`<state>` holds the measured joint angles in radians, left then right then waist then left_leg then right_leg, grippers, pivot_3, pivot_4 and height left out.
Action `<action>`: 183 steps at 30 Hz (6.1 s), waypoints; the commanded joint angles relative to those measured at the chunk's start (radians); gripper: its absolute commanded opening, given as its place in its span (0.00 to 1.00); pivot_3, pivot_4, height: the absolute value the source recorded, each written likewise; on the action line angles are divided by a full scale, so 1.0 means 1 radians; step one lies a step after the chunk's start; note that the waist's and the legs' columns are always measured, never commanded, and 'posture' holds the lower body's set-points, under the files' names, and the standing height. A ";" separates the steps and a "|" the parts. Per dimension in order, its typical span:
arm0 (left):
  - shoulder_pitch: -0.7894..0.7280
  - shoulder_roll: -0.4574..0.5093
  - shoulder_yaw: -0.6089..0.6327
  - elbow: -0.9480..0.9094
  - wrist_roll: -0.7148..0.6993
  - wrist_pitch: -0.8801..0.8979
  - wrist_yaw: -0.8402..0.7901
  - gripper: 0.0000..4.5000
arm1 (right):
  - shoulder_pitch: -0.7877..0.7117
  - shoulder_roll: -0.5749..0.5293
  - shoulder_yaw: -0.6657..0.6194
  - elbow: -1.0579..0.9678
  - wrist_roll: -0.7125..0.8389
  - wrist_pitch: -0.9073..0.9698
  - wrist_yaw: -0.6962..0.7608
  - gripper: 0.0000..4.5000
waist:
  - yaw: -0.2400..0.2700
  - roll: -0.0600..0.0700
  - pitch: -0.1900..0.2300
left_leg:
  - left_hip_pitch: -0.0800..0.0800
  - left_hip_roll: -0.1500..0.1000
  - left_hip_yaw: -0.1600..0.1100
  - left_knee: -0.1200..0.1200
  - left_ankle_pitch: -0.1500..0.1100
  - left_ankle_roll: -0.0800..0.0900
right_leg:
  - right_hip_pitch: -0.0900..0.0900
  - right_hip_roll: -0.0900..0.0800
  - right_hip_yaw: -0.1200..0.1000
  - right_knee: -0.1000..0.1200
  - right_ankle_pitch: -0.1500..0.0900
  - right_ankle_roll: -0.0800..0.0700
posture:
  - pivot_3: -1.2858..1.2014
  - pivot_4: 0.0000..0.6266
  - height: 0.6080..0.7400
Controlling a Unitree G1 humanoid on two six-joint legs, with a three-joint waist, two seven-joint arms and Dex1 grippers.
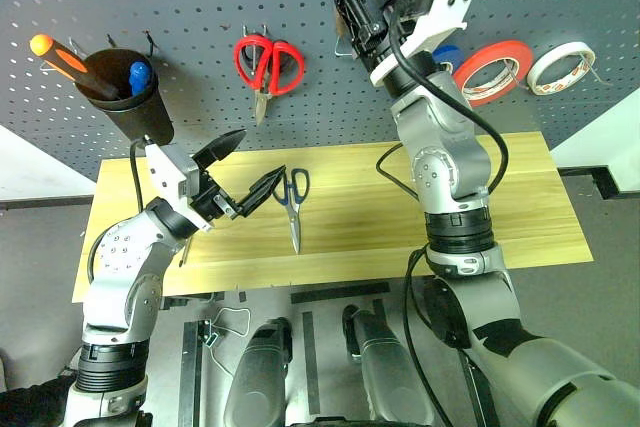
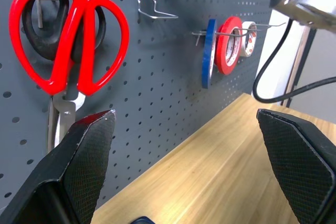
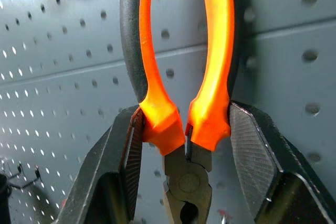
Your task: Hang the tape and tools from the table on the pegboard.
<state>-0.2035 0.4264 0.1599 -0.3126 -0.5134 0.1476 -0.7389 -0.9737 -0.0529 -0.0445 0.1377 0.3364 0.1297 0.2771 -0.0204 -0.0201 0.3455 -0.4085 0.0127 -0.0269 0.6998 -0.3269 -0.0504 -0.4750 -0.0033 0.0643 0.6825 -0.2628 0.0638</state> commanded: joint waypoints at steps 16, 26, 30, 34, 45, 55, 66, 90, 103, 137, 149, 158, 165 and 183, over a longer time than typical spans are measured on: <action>0.028 0.032 0.011 -0.077 -0.037 0.020 0.010 1.00 | -0.048 0.002 -0.022 0.058 -0.032 -0.079 0.005 0.46 | 0.001 0.001 0.000 | 0.000 0.000 0.000 0.000 0.000 0.000 | 0.000 0.000 0.000 0.000 0.000 0.000 | 0.55 0.57 1.00; 0.027 0.036 0.008 -0.070 -0.036 0.018 0.007 1.00 | -0.034 -0.021 -0.038 0.083 -0.057 -0.094 -0.011 0.46 | 0.002 0.001 0.000 | 0.000 0.000 0.000 0.000 0.000 0.000 | 0.000 0.000 0.000 0.000 0.000 0.000 | 0.55 0.57 1.00; 0.023 0.034 0.005 -0.063 -0.033 0.015 0.006 1.00 | -0.027 -0.042 -0.050 0.069 -0.058 -0.083 -0.011 0.46 | 0.002 0.001 0.000 | 0.000 0.000 0.000 0.000 0.000 0.001 | 0.000 -0.001 0.000 0.000 0.000 0.000 | 0.55 0.56 1.00; 0.016 0.032 0.002 -0.055 -0.031 0.011 0.003 1.00 | -0.015 -0.056 -0.050 0.051 -0.055 -0.070 -0.012 0.46 | 0.003 0.001 0.000 | 0.000 0.000 0.000 0.000 0.001 0.001 | 0.000 -0.001 0.000 0.000 0.001 -0.001 | 0.55 0.56 1.00; 0.007 0.033 0.000 -0.046 -0.028 0.008 0.001 1.00 | 0.044 -0.055 -0.034 -0.013 -0.051 -0.029 -0.023 0.46 | 0.001 0.001 0.000 | 0.000 0.000 0.000 0.000 0.002 0.002 | 0.000 -0.001 0.000 0.000 0.002 -0.001 | 0.55 0.56 1.00; 0.007 0.032 0.002 -0.046 -0.023 0.008 0.008 1.00 | 0.083 -0.028 -0.010 -0.063 -0.048 0.023 -0.037 0.46 | 0.000 0.001 0.001 | 0.000 0.000 0.000 -0.002 0.002 0.002 | 0.000 -0.001 0.000 -0.001 0.002 -0.001 | 0.55 0.58 1.00; 0.012 0.033 0.002 -0.047 -0.020 0.006 0.014 1.00 | 0.064 -0.036 -0.028 -0.051 -0.050 0.054 -0.049 1.00 | 0.000 0.002 0.001 | 0.000 0.000 0.000 -0.002 0.002 0.002 | 0.000 -0.001 0.000 -0.002 0.002 -0.001 | 0.55 0.58 1.00; 0.074 0.061 -0.021 -0.076 0.001 0.006 -0.006 1.00 | 0.343 -0.122 -0.049 -0.377 -0.012 0.249 -0.043 1.00 | 0.002 0.002 0.001 | -0.001 -0.001 -0.001 -0.010 0.001 0.002 | 0.000 -0.006 -0.009 -0.012 0.002 -0.001 | 0.55 0.57 1.00; 0.120 0.006 -0.075 -0.180 0.121 0.318 0.359 1.00 | 0.664 -0.361 -0.078 -0.800 0.476 0.558 0.248 1.00 | 0.008 0.002 0.001 | 0.000 -0.001 -0.002 -0.016 0.000 0.004 | 0.004 -0.009 -0.014 -0.020 0.002 -0.001 | 0.55 0.58 1.00; -0.123 -0.448 -0.266 0.341 0.471 0.546 0.800 1.00 | 0.828 -0.583 0.019 -0.877 0.305 0.640 0.152 1.00 | 0.007 -0.005 0.005 | 0.005 -0.002 -0.003 -0.015 0.001 0.004 | 0.009 -0.009 -0.015 -0.020 0.002 0.001 | 0.53 0.63 1.00; -0.167 -0.490 -0.260 0.445 0.486 0.475 0.811 1.00 | 0.820 -0.561 0.011 -0.879 0.304 0.606 0.177 1.00 | 0.009 -0.005 0.005 | 0.005 -0.003 -0.003 -0.014 0.001 0.004 | 0.010 -0.009 -0.015 -0.020 0.002 0.001 | 0.52 0.61 1.00; -0.200 -0.549 -0.251 0.543 0.497 0.412 0.849 1.00 | 0.825 -0.555 0.009 -0.889 0.298 0.600 0.173 1.00 | 0.009 -0.005 0.005 | 0.006 -0.003 -0.003 -0.014 0.001 0.004 | 0.010 -0.009 -0.015 -0.020 0.003 0.001 | 0.52 0.61 1.00; -0.178 -0.560 -0.263 0.531 0.519 0.427 0.855 1.00 | 0.815 -0.549 0.010 -0.885 0.290 0.598 0.164 1.00 | 0.009 -0.005 0.005 | 0.007 -0.003 -0.003 -0.014 0.001 0.004 | 0.011 -0.009 -0.015 -0.020 0.003 0.001 | 0.52 0.61 1.00; -0.159 -0.573 -0.259 0.503 0.527 0.426 0.844 0.14 | 0.801 -0.528 0.016 -0.868 0.255 0.592 0.162 1.00 | 0.009 -0.005 0.005 | 0.013 -0.003 -0.003 -0.014 0.001 0.004 | 0.017 -0.009 -0.015 -0.020 0.002 0.001 | 0.52 0.60 1.00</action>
<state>-0.3865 -0.1414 -0.0942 0.1849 0.0104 0.5611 0.1059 -0.1723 -0.5874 -0.0161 -0.7013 0.5912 0.7452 0.4360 -0.0116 -0.0255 0.3510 -0.3953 0.0095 -0.0297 0.6854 -0.3258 -0.0466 -0.4578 -0.0124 0.0490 0.6625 -0.2605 0.0650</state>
